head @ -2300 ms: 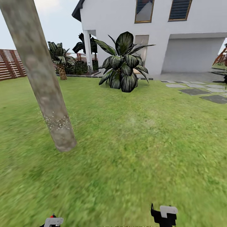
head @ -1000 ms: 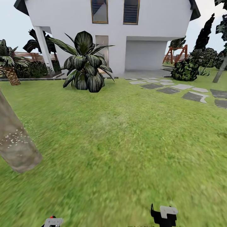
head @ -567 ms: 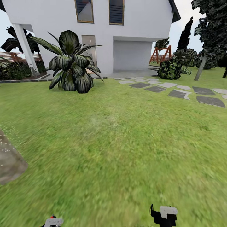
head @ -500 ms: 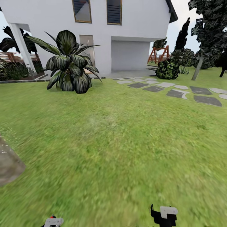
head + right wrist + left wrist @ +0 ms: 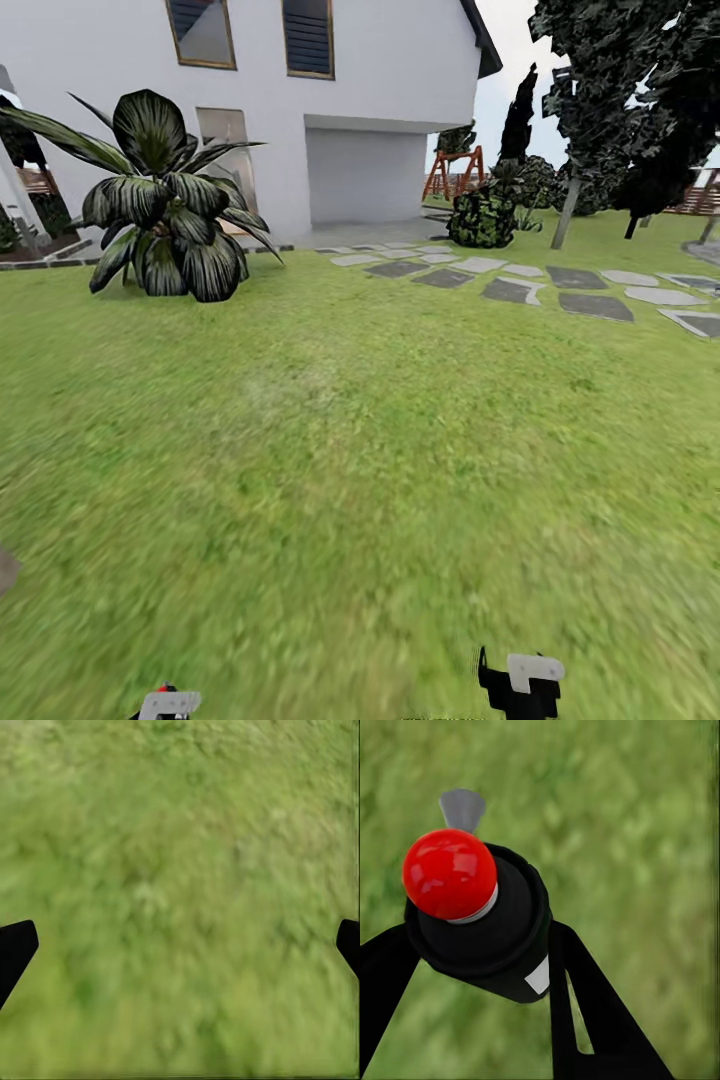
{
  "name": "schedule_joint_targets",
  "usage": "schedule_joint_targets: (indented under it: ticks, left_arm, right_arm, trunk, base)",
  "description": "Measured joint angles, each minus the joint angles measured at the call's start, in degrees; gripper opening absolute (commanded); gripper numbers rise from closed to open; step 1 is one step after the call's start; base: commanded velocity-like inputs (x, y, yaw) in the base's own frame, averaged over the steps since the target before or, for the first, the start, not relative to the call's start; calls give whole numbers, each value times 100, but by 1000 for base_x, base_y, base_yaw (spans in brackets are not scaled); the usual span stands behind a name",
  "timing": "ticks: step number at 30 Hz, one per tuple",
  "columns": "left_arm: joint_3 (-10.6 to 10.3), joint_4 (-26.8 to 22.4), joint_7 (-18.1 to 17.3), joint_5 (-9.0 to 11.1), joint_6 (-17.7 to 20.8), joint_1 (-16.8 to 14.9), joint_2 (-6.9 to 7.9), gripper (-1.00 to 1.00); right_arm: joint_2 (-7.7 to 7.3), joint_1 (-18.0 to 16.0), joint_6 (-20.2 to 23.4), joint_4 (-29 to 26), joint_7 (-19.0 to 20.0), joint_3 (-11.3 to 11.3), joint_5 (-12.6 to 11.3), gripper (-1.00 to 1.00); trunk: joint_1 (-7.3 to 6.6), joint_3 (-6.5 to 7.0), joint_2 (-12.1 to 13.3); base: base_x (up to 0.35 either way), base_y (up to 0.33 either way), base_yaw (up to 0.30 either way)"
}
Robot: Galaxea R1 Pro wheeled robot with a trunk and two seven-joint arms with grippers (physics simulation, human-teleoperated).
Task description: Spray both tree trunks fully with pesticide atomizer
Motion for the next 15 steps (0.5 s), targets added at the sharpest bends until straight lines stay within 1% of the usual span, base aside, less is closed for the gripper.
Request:
schedule_joint_targets:
  ticks: [4,6,9,12,15]
  left_arm:
    - [-8,5,-5,-7,0,0,-4,-100]
    - [-10,4,-5,-8,1,0,-10,-100]
    - [-11,5,0,-8,-1,0,-13,-100]
    - [-9,8,-3,-8,1,0,-10,-100]
    - [-10,8,-7,-14,0,0,-12,-100]
  right_arm:
    - [0,-1,0,0,-1,0,0,100]
    - [0,-2,-1,0,-3,0,0,100]
    - [0,-1,-2,1,-3,0,0,100]
    - [0,-1,-2,1,-5,0,0,100]
    - [0,-2,-2,1,-5,0,0,100]
  trunk:
    - [0,0,0]
    - [0,0,0]
    - [0,0,0]
    - [1,0,0]
    - [3,0,0]
  base:
    - [0,-21,-268]
    - [0,-157,-268]
    - [-8,-241,-268]
    - [-136,-249,-268]
    - [-238,-208,-268]
